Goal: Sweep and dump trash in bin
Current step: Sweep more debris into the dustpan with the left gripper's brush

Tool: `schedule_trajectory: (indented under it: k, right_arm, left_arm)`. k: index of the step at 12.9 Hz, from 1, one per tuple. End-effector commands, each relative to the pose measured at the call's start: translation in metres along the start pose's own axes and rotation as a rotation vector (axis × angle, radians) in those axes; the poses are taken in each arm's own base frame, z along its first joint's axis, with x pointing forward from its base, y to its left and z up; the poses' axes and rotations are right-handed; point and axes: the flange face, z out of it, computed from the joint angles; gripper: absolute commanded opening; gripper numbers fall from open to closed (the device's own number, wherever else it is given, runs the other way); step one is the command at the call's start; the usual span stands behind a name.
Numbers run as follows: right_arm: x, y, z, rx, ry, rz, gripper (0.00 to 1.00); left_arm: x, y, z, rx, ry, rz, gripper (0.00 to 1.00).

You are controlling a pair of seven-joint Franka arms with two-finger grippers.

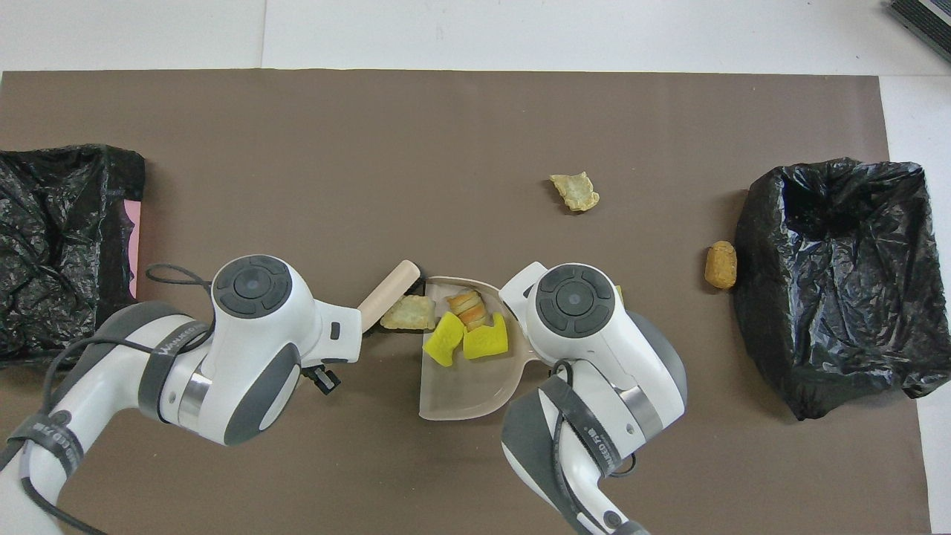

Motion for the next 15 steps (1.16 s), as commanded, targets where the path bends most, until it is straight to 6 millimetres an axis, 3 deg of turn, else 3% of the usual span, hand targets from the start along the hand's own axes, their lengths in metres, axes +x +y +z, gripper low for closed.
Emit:
schedule_trajectory:
  k: [1,3,5,10,15]
  right_arm:
    - [-0.001,-0.001,0.003,-0.015,-0.004,0.029,0.0]
    - [-0.001,0.0,0.003,-0.015,-0.004,0.03,0.0]
    - [-0.001,0.0,0.003,-0.015,-0.004,0.03,0.0]
    - [-0.002,0.001,0.002,-0.015,-0.004,0.031,0.0]
    - [-0.017,0.02,-0.025,-0.036,0.02,0.051,0.0]
  left_arm:
    - [-0.001,0.051,0.004,-0.018,0.002,-0.068,0.0]
    - [0.008,0.074,0.0,-0.009,0.009,-0.142,0.0]
    - [0.016,0.086,-0.006,-0.028,0.018,-0.325,0.0]
    - [0.026,0.088,-0.029,-0.171,0.015,-0.709,0.0]
    - [0.021,0.088,-0.046,-0.162,0.042,-0.825,0.0]
